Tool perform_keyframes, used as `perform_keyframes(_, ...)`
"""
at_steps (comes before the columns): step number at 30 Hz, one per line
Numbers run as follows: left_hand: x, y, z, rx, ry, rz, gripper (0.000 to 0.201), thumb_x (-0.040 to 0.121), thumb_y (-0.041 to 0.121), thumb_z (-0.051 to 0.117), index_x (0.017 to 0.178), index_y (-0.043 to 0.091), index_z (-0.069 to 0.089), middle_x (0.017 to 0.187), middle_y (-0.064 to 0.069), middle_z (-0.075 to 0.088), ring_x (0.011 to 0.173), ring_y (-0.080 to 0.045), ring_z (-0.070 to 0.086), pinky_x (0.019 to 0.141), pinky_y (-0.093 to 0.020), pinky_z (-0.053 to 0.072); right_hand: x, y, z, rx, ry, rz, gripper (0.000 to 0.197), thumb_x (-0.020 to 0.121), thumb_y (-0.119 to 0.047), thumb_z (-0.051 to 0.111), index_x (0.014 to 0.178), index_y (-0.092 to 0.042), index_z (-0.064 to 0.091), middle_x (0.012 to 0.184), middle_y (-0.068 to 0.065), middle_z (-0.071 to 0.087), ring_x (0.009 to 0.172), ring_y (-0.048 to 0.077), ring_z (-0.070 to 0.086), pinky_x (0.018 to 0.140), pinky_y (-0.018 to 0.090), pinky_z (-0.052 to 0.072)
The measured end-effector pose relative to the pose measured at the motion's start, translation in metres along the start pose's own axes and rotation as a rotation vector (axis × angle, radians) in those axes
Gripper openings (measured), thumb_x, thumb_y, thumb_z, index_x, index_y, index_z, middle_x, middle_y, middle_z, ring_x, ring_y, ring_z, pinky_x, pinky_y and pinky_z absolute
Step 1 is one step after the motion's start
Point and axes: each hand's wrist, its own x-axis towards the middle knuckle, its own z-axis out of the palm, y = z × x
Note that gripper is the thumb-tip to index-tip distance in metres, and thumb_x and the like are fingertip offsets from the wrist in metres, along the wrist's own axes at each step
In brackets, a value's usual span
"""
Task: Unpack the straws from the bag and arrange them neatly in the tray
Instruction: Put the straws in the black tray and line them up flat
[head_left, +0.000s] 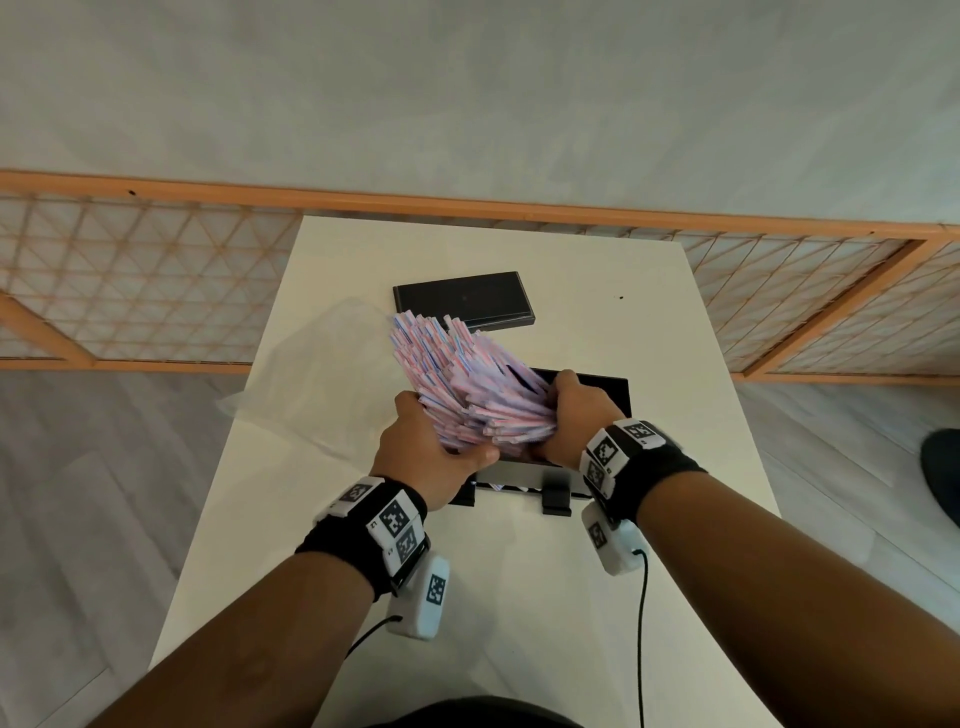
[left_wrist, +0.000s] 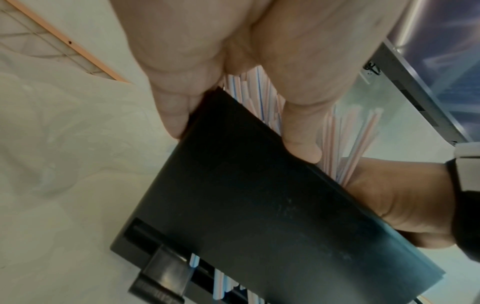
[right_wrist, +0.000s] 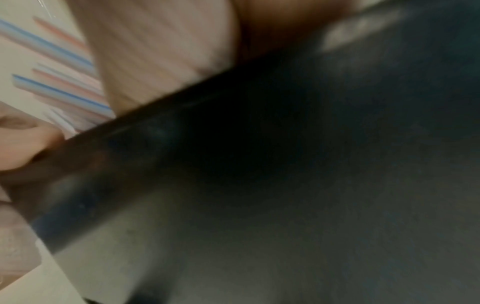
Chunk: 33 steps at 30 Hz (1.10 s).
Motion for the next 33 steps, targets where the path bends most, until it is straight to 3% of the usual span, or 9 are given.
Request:
perform_keyframes(4, -0.001, 0.0, 0.0, -0.004, 0.001, 0.004, 0.077, 0.066, 0.042, 0.091, 0.115, 0.021, 0.036, 0.105, 0.008, 0.057, 0.109, -0.025, 0.064, 0.08, -0.028, 0.045, 0.001, -0.002, 0.002, -0.016, -0.032, -0.009, 0.06, 0.061, -0.042, 0.083, 0.104, -0.019, 0.048, 0.094, 0.002, 0.061, 0.086, 0.026, 0.063, 0.079, 0.036, 0.056)
perform_keyframes(9, -0.001, 0.0, 0.0, -0.005, 0.0, 0.0, 0.076, 0.067, 0.042, 0.091, 0.117, 0.018, 0.039, 0.107, 0.006, 0.06, 0.108, -0.024, 0.064, 0.079, -0.028, 0.045, 0.002, -0.001, 0.002, -0.089, -0.043, -0.089, 0.033, 0.066, -0.045, 0.077, 0.093, -0.03, 0.065, 0.089, -0.003, 0.054, 0.085, 0.016, 0.055, 0.077, 0.024, 0.048)
perform_keyframes(14, -0.001, 0.001, 0.0, -0.006, -0.004, -0.002, 0.074, 0.068, 0.04, 0.09, 0.116, 0.017, 0.039, 0.103, 0.007, 0.058, 0.105, -0.025, 0.064, 0.077, -0.028, 0.045, 0.001, -0.005, -0.004, -0.036, -0.038, -0.077, 0.03, 0.071, -0.029, 0.069, 0.096, -0.026, 0.053, 0.088, 0.0, 0.064, 0.083, 0.027, 0.064, 0.073, 0.028, 0.053)
perform_keyframes(17, -0.001, 0.001, 0.0, -0.012, -0.007, -0.003, 0.073, 0.07, 0.039, 0.09, 0.117, 0.017, 0.039, 0.102, 0.008, 0.058, 0.104, -0.024, 0.065, 0.078, -0.028, 0.045, 0.002, -0.015, -0.015, -0.053, -0.027, -0.199, 0.032, 0.075, -0.027, 0.068, 0.105, -0.024, 0.058, 0.095, 0.002, 0.067, 0.088, 0.027, 0.064, 0.073, 0.027, 0.048)
perform_keyframes(20, -0.001, 0.0, 0.001, -0.023, -0.013, -0.009, 0.073, 0.07, 0.039, 0.089, 0.119, 0.018, 0.039, 0.103, 0.009, 0.059, 0.104, -0.023, 0.065, 0.08, -0.029, 0.047, 0.004, -0.027, -0.032, -0.09, 0.017, -0.284, 0.013, 0.081, -0.021, 0.063, 0.089, -0.027, 0.055, 0.087, 0.003, 0.063, 0.087, 0.028, 0.061, 0.069, 0.024, 0.037)
perform_keyframes(23, 0.0, 0.0, 0.001, -0.025, -0.013, -0.018, 0.075, 0.069, 0.041, 0.089, 0.12, 0.019, 0.039, 0.106, 0.008, 0.06, 0.105, -0.022, 0.065, 0.082, -0.03, 0.049, 0.006, -0.026, -0.033, -0.083, 0.081, -0.253, 0.017, 0.08, -0.028, 0.068, 0.087, -0.022, 0.053, 0.088, 0.002, 0.049, 0.089, 0.03, 0.059, 0.07, 0.027, 0.038)
perform_keyframes(25, -0.001, -0.001, 0.001, -0.021, -0.014, -0.018, 0.076, 0.068, 0.042, 0.089, 0.12, 0.019, 0.039, 0.107, 0.008, 0.061, 0.105, -0.023, 0.065, 0.082, -0.03, 0.049, 0.005, -0.02, -0.028, -0.137, 0.108, -0.17, 0.039, 0.077, -0.041, 0.073, 0.104, -0.018, 0.057, 0.103, 0.006, 0.046, 0.098, 0.03, 0.055, 0.077, 0.033, 0.046)
perform_keyframes(28, -0.001, -0.002, 0.0, -0.019, -0.015, -0.02, 0.077, 0.068, 0.042, 0.089, 0.121, 0.019, 0.039, 0.108, 0.008, 0.061, 0.105, -0.023, 0.065, 0.082, -0.03, 0.048, 0.0, -0.013, -0.029, -0.236, 0.158, -0.065, 0.068, 0.07, -0.055, 0.078, 0.117, -0.019, 0.045, 0.118, 0.007, 0.044, 0.108, 0.031, 0.05, 0.081, 0.042, 0.051)
perform_keyframes(33, -0.001, -0.001, 0.0, -0.032, -0.011, -0.02, 0.076, 0.068, 0.041, 0.09, 0.122, 0.019, 0.04, 0.108, 0.009, 0.061, 0.102, -0.019, 0.063, 0.081, -0.028, 0.047, 0.001, -0.003, -0.036, -0.076, 0.066, 0.022, 0.065, 0.065, -0.041, 0.088, 0.099, -0.014, 0.039, 0.097, 0.009, 0.055, 0.088, 0.03, 0.058, 0.073, 0.035, 0.047)
